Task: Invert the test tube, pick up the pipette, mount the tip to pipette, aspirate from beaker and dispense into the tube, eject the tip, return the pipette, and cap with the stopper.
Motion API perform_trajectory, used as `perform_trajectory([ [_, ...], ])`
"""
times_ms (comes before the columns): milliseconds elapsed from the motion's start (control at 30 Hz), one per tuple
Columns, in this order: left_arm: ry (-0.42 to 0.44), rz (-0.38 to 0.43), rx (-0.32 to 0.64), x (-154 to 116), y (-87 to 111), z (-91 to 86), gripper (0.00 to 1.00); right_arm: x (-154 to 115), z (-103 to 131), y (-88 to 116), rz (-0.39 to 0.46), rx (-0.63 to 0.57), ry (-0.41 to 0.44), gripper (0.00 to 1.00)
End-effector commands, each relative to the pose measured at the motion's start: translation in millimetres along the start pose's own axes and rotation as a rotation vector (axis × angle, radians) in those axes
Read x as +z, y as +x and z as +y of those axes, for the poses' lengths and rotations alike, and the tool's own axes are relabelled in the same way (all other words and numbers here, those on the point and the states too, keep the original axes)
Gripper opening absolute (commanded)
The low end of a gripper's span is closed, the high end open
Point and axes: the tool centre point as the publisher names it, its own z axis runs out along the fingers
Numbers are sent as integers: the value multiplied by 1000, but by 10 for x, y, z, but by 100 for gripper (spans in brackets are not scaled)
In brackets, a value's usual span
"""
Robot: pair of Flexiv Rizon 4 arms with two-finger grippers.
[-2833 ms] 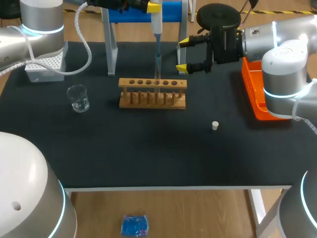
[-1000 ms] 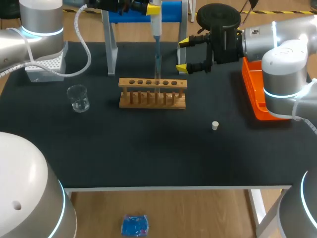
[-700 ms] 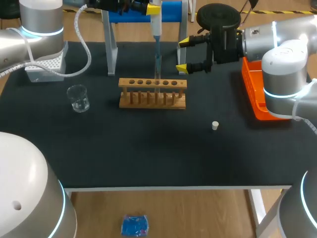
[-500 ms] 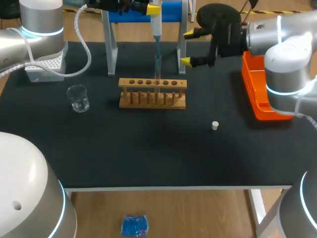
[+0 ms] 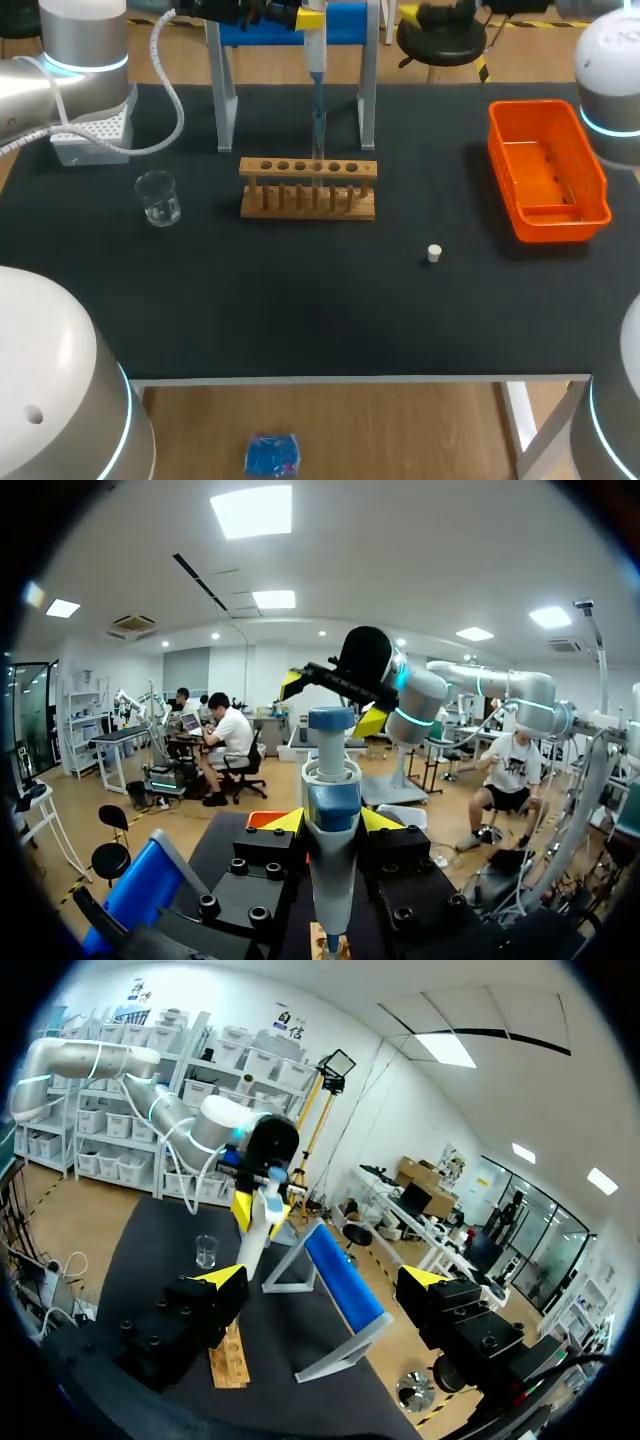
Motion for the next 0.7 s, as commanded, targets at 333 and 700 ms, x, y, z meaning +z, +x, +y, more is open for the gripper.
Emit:
perform_trajectory([
  [333,-1,3,0,-1,-12,-4,0,135,299,24,5,-22,42,100],
  [700,-1,3,0,-1,-12,-4,0,297,494,197,49,27,105,100],
])
